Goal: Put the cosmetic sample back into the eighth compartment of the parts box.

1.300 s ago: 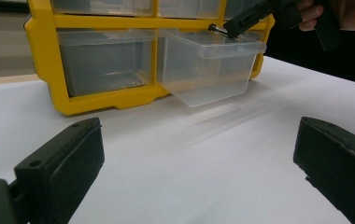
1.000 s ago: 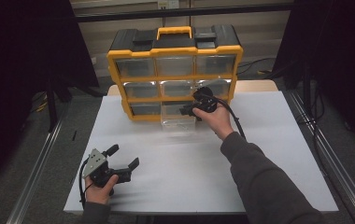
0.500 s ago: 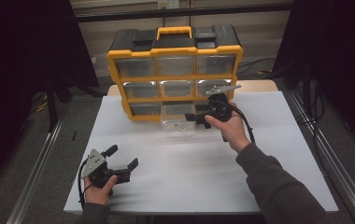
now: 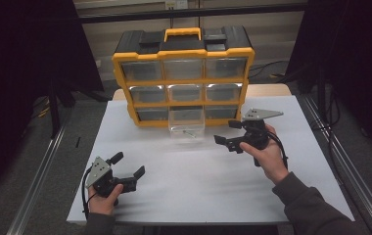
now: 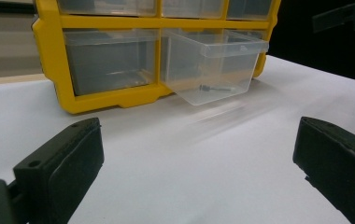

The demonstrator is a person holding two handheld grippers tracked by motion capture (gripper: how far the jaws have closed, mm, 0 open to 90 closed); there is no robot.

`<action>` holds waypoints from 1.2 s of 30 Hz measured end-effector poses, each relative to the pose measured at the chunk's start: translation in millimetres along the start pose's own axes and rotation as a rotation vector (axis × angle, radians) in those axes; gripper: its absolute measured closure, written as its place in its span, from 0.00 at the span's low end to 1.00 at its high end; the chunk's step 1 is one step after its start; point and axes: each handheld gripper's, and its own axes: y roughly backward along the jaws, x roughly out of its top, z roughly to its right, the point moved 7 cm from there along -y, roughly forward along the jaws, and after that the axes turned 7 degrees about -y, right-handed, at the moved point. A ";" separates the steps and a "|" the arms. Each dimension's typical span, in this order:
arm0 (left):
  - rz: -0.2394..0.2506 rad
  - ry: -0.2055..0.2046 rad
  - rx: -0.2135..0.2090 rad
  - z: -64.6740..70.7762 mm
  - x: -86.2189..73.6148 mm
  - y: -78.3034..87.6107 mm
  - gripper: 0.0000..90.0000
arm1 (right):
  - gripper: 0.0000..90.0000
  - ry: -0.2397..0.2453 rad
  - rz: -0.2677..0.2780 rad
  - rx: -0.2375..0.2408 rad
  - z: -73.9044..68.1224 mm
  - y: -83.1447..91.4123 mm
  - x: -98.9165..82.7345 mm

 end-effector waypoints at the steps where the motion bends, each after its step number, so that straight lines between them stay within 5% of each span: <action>1: -0.004 0.000 -0.001 0.4 -0.4 0.0 0.02 | 0.13 -0.002 0.013 -0.004 0.9 4.7 -2.8; 17: -0.005 -0.002 -0.004 -0.1 -0.9 -0.1 0.02 | 0.09 -0.012 0.093 -0.057 14.8 57.1 -43.4; 36: -0.005 -0.002 -0.004 0.8 -1.0 -1.7 0.02 | 0.07 -0.006 0.153 -0.138 33.4 93.8 -88.5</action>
